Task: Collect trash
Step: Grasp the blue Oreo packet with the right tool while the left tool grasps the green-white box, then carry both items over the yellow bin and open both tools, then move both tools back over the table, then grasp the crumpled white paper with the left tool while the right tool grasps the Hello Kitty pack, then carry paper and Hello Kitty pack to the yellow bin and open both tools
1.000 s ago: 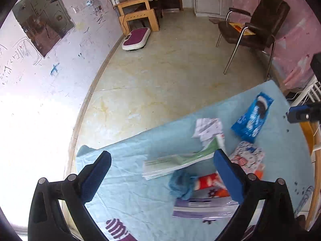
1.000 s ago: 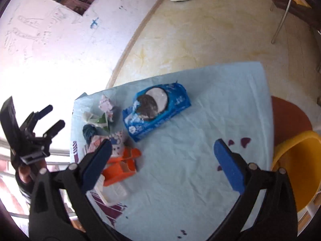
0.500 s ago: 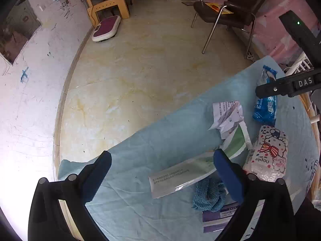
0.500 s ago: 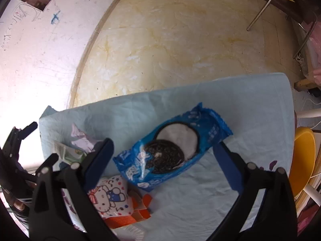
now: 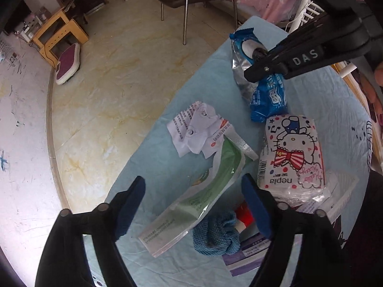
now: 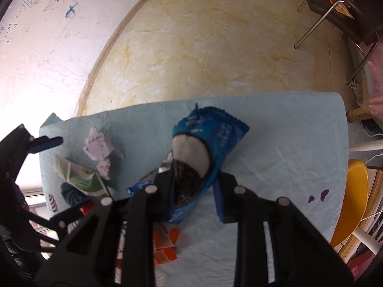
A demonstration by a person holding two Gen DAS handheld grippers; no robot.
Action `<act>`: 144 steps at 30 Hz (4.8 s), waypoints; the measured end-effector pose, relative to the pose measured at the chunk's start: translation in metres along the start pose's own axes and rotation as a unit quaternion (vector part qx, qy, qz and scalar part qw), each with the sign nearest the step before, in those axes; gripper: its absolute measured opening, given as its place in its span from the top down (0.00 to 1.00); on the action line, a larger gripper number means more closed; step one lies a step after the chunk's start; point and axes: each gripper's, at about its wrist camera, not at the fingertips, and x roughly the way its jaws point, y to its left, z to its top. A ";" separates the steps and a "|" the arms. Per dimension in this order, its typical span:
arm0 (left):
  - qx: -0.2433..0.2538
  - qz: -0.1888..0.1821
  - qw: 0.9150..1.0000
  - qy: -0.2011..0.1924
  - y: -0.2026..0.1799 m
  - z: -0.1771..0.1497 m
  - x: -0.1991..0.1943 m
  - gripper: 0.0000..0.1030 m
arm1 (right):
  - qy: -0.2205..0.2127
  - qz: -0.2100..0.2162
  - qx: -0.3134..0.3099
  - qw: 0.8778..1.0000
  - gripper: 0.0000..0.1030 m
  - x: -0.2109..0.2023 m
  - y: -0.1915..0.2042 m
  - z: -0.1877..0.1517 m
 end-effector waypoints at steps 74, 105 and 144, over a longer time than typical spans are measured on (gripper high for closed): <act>-0.286 0.042 0.956 -0.043 -0.015 0.055 -0.040 0.13 | -0.086 0.154 -0.080 0.981 0.05 -0.088 -0.085 -0.117; -0.273 -0.011 0.962 0.018 0.027 0.035 0.035 0.59 | -0.031 0.076 -0.194 0.978 0.30 -0.016 0.067 -0.079; -0.105 -0.149 0.980 -0.080 -0.230 0.206 -0.007 0.59 | -0.212 0.082 0.114 0.967 0.55 -0.128 -0.281 -0.211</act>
